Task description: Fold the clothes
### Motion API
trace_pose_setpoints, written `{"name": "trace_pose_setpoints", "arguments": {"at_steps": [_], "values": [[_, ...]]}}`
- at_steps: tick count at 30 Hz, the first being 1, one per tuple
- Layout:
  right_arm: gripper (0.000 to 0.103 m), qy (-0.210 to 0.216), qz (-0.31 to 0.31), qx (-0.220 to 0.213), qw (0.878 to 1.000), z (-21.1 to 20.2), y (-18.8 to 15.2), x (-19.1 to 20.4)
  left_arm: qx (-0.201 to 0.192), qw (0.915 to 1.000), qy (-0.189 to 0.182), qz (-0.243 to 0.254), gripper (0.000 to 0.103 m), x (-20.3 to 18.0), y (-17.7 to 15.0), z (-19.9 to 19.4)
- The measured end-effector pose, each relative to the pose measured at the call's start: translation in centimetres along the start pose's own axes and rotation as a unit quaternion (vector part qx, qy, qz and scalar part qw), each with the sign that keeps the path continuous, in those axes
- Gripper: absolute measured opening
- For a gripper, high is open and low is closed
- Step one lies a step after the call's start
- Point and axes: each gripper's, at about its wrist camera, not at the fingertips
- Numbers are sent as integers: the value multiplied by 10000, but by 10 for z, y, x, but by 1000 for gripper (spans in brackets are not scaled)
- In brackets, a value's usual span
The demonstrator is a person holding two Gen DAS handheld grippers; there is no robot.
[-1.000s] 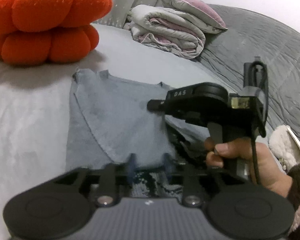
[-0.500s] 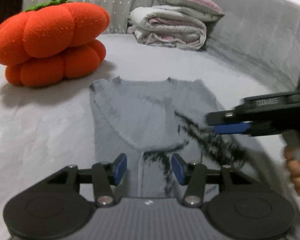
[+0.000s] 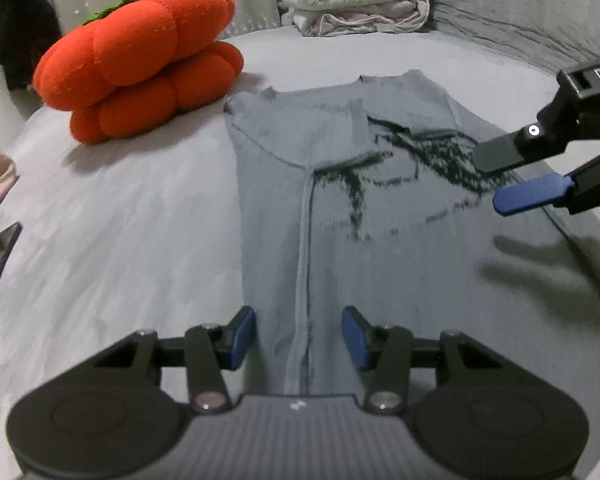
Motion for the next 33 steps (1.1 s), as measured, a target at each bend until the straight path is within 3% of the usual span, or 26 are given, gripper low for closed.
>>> {"name": "trace_pose_setpoints", "arguments": {"at_steps": [8,13,17,22,26,33], "values": [[51,293,76,234,9993,0,-19,5,127,9997,-197,35,30,11,-24,-20],[51,268,-101,499,9983,14,-36,12,223,9987,-456,-10,19,17,-37,-30],[31,452,-183,844,9952,30,-50,19,251,9979,-603,-29,11,20,-46,-39],[23,720,-257,1170,9902,48,-64,29,271,9954,-904,-185,8,29,-47,-47],[18,500,-426,1441,9874,64,-71,36,190,9896,-1327,-528,7,37,-43,-53],[5,509,-378,1880,9801,86,-90,31,44,9697,-2193,-1078,7,46,-37,-60]]}}
Point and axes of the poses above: each gripper's, at about its wrist camera, not at the fingertips, and z roughly the way its jaws point, x to its left, y to its top, and after that the axes turned 2 degrees about x, right-handed
